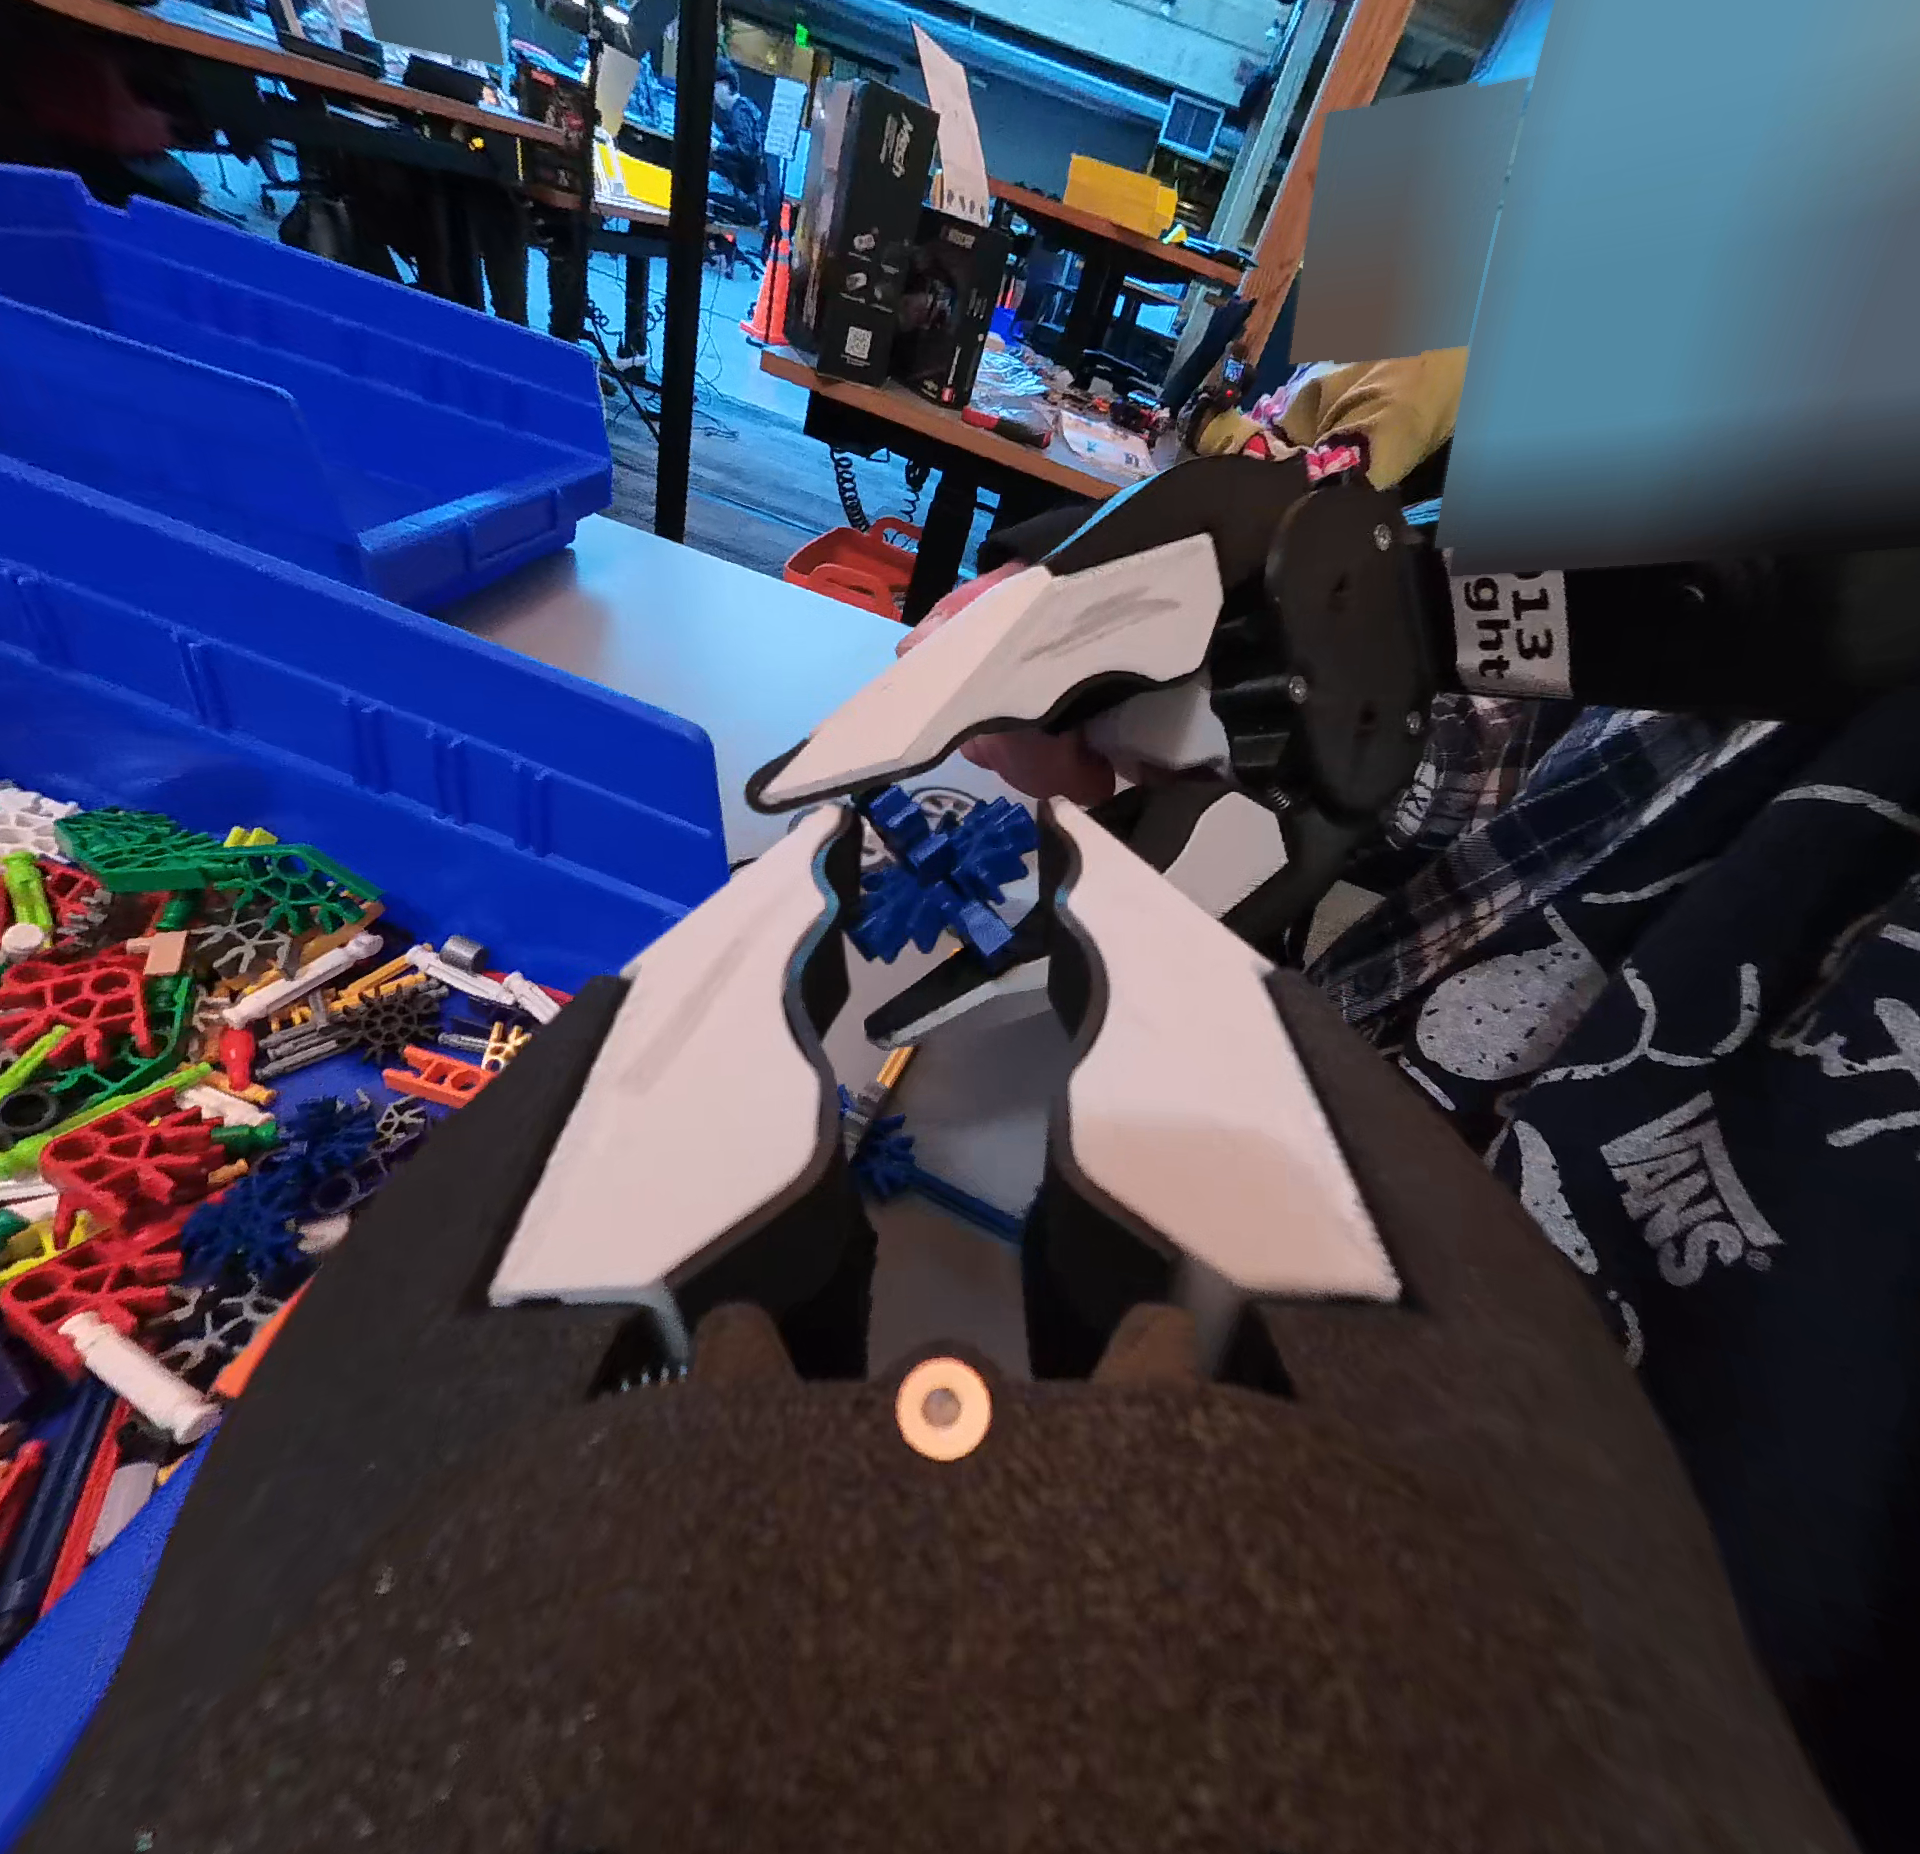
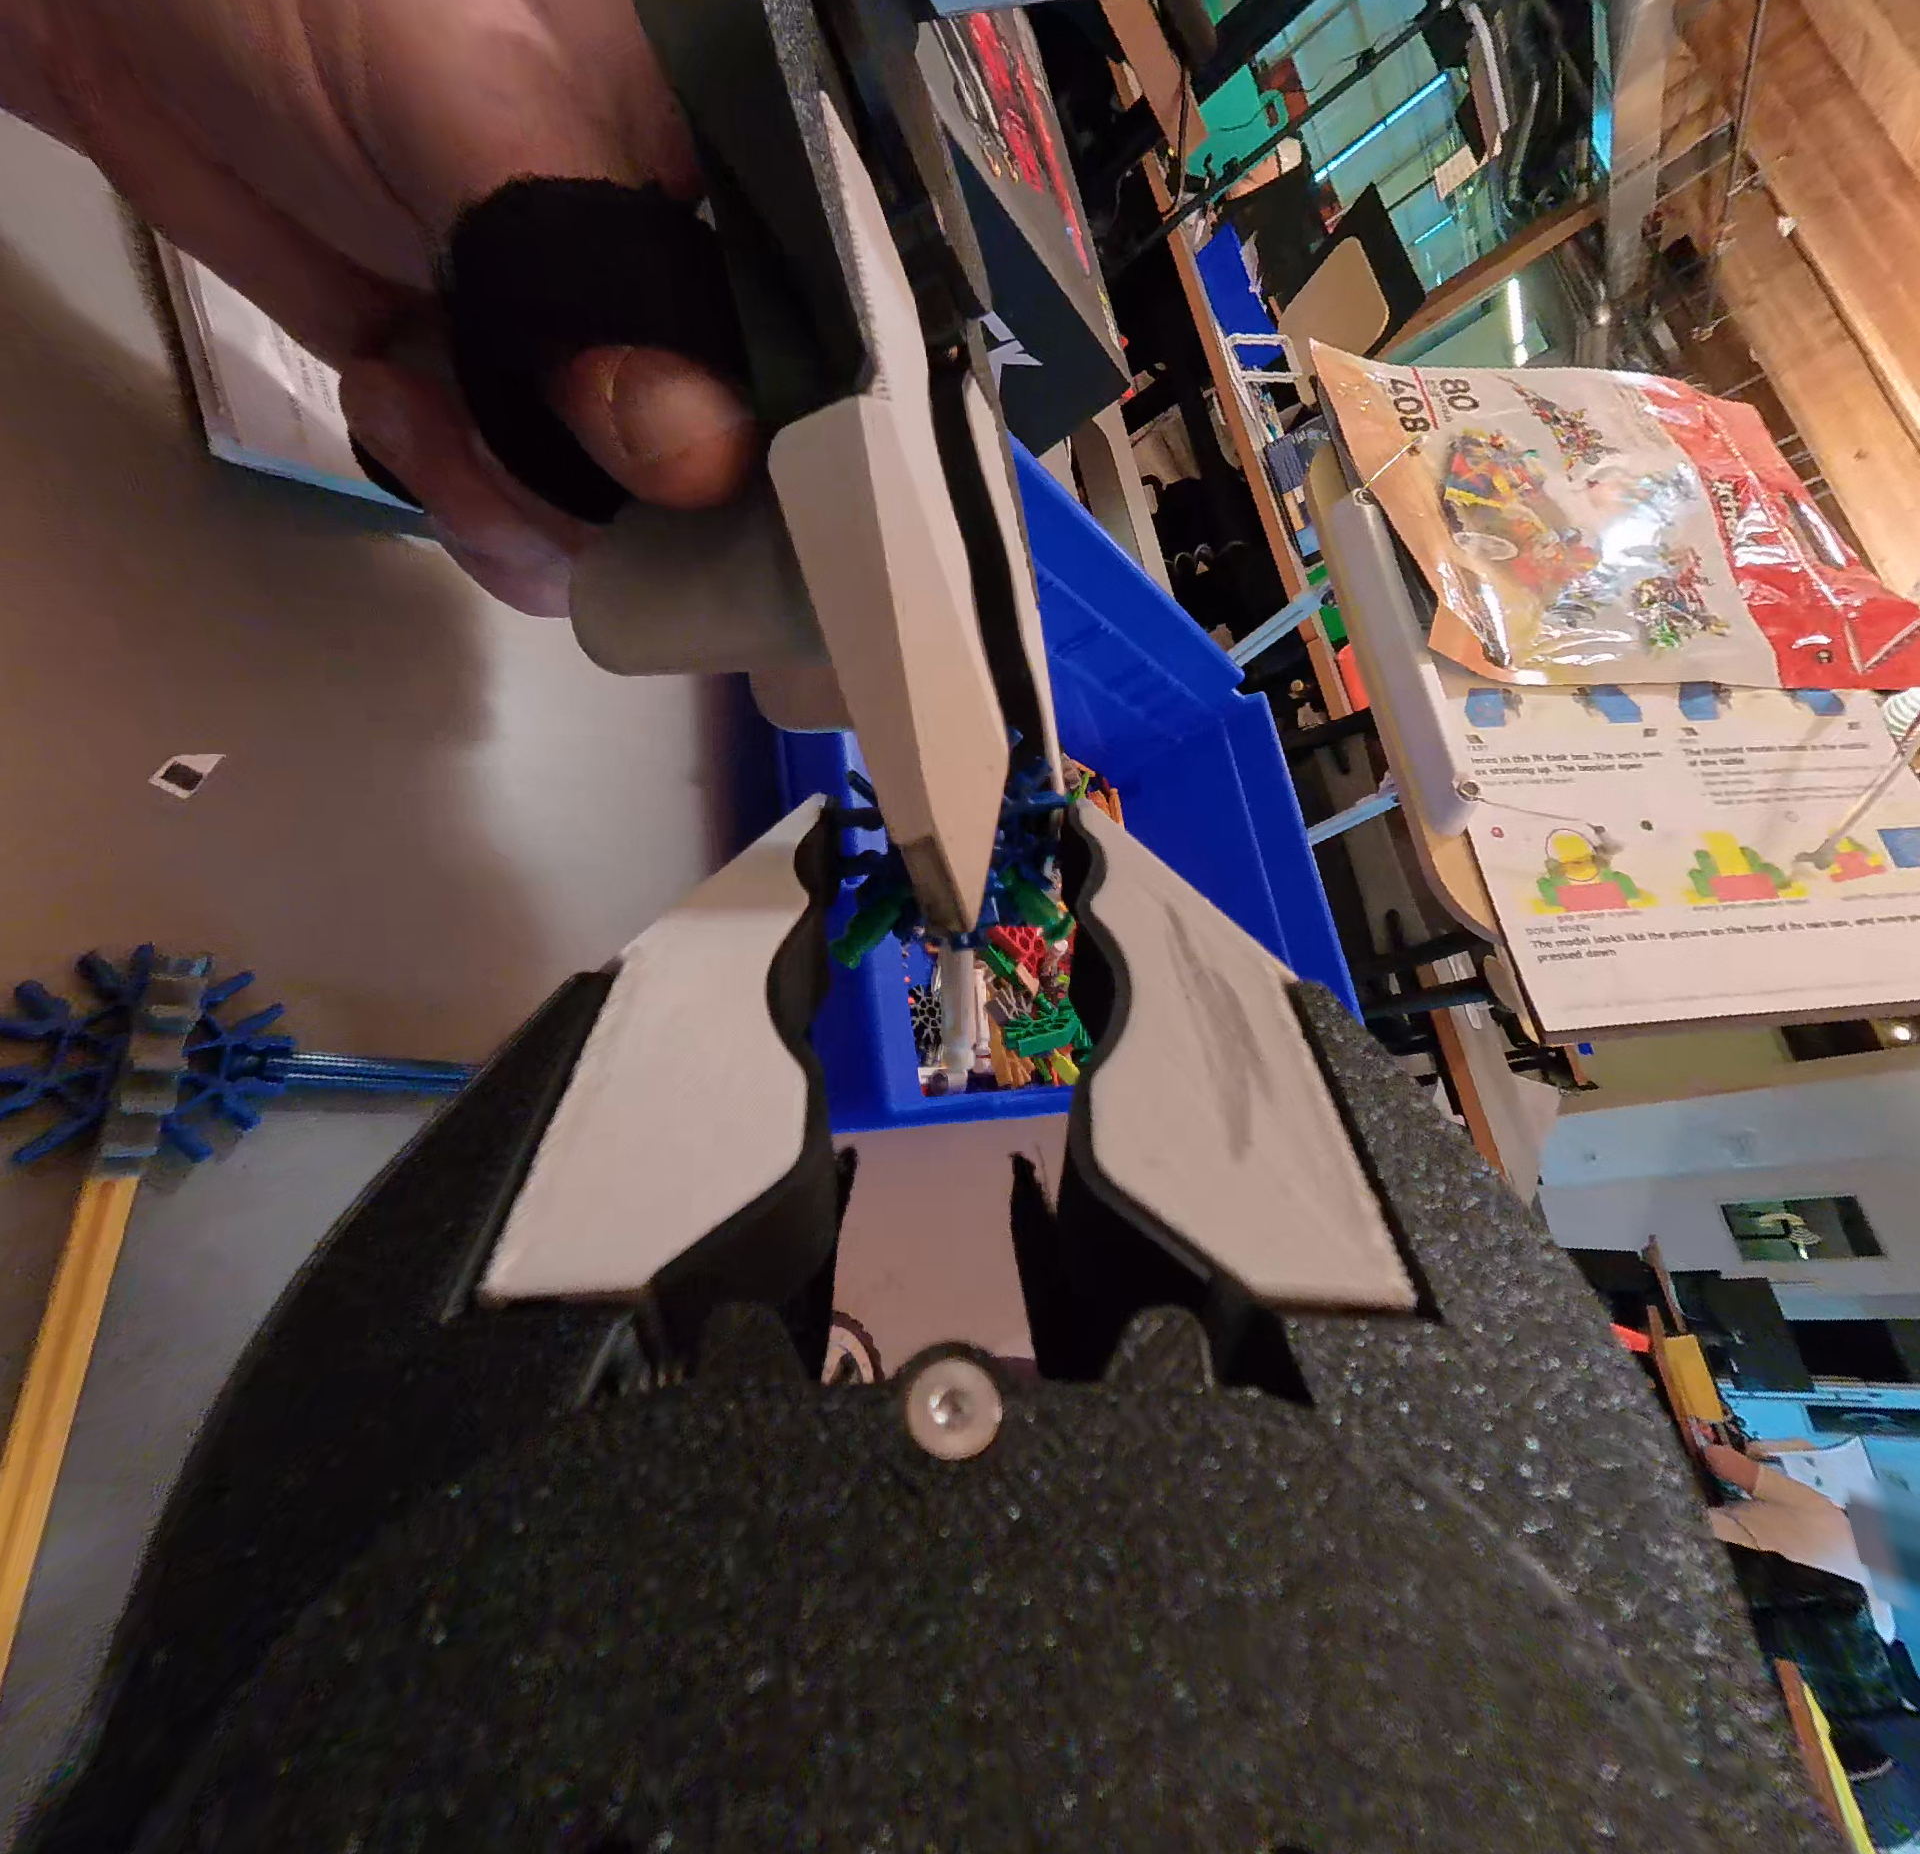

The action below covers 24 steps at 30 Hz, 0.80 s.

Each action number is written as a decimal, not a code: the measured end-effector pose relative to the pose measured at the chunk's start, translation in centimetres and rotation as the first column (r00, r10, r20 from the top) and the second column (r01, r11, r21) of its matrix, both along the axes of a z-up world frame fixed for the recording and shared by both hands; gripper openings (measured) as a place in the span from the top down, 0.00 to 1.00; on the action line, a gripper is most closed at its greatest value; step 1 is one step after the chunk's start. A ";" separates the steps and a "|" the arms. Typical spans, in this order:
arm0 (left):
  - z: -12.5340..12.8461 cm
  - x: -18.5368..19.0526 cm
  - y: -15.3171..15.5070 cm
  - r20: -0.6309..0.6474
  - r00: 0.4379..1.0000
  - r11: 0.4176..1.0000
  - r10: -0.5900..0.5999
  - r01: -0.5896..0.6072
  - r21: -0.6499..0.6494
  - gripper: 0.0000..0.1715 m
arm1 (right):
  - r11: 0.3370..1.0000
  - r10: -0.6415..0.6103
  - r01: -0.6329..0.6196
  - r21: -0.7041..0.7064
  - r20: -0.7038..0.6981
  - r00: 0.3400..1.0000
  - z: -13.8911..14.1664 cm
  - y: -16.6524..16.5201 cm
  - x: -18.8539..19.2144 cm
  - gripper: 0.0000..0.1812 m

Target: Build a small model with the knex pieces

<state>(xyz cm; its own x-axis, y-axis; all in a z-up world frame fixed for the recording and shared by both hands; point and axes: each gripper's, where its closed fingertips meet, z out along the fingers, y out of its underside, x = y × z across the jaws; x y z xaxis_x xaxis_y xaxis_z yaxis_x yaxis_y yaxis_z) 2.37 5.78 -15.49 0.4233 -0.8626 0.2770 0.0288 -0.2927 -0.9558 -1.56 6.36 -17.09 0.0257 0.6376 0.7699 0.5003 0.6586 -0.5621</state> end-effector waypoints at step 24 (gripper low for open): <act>2.0 -0.4 -3.1 0.289 0.939 0.979 -0.186 0.203 -0.031 0.85 | 0.943 0.174 -0.212 -0.258 -0.161 0.971 1.8 -3.1 0.0 0.77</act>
<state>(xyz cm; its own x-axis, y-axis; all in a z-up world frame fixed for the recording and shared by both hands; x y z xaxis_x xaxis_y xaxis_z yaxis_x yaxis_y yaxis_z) 1.93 2.64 -13.47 0.1456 -0.8985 0.4141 0.2324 -0.3758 -0.8971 -1.55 3.31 -15.26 -0.0274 0.8246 0.5651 0.2862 0.5481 -0.7859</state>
